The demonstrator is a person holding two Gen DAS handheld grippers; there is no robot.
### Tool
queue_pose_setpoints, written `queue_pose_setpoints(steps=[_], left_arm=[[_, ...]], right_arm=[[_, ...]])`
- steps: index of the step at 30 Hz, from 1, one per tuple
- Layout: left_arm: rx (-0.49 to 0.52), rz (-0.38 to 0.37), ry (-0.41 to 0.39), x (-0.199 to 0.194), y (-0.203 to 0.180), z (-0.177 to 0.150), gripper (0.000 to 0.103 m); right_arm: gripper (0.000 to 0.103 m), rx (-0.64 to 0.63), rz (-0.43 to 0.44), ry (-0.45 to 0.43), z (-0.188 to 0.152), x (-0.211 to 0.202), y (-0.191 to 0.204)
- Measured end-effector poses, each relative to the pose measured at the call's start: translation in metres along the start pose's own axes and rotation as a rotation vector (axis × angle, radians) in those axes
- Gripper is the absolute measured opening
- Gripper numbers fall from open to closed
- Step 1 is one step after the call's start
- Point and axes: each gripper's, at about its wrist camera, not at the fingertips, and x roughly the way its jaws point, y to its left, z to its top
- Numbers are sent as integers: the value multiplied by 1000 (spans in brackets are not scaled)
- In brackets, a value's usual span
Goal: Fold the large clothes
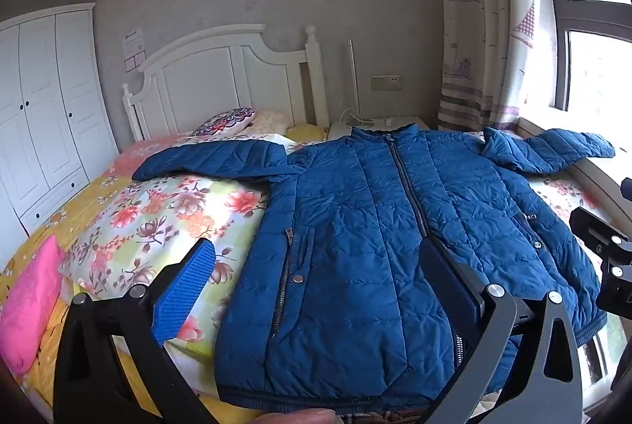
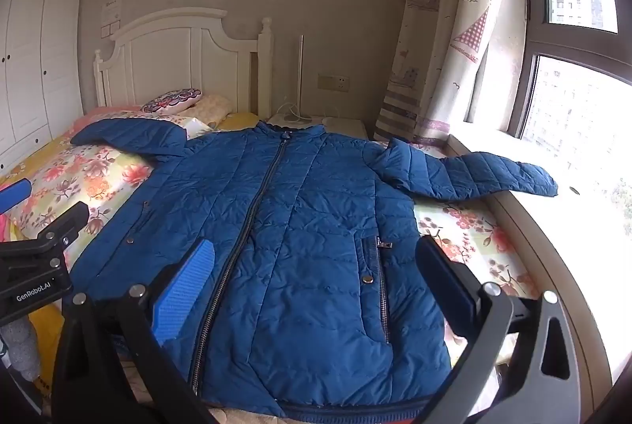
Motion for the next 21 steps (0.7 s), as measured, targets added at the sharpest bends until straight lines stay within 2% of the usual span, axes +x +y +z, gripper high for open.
queue_pose_setpoints(steps=[21], left_arm=[[-13,-7,6,0,3,-6,99]], right_arm=[[101,2,13,11,-3,4,5]])
